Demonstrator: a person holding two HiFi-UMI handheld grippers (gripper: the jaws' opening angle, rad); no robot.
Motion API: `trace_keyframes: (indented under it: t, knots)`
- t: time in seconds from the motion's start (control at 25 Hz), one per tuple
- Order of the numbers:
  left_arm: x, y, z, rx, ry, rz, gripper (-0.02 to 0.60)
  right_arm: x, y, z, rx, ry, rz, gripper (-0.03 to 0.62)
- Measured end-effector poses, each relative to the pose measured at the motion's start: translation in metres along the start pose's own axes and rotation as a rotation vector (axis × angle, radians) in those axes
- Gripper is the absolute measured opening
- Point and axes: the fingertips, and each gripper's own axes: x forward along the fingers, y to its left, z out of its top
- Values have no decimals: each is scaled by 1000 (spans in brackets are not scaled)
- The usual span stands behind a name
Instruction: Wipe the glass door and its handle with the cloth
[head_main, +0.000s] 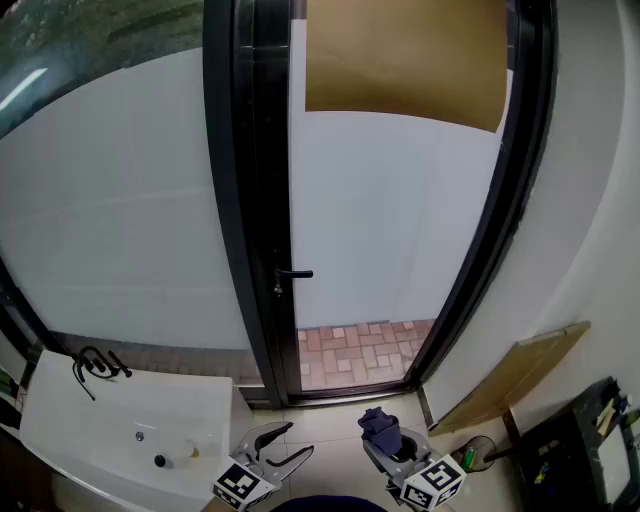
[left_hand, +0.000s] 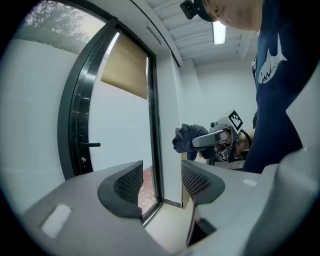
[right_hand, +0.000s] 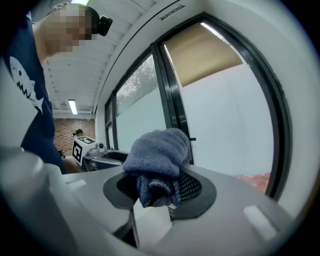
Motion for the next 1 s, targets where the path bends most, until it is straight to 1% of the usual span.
trace_keyframes:
  t: [0.12, 0.28, 0.44, 0.56, 0.8, 1.0]
  knots:
    - [-4, 5, -2, -8, 10, 11, 236, 5, 4, 0, 1, -5, 6, 155]
    - [-4, 5, 5, -19, -13, 9, 236, 11, 2, 4, -16, -4, 6, 154]
    - [-1, 9, 7, -20, -18, 18, 236, 23, -3, 14, -70, -9, 21, 155]
    - [0, 19, 12, -11, -27, 43, 236, 34, -11, 25, -106, -16, 37, 155]
    - [5, 46, 9, 11, -22, 97, 236, 65, -40, 52, -183, -34, 55, 155]
    - [19, 66, 22, 3, -32, 127, 236, 102, -63, 82, -295, -48, 84, 155]
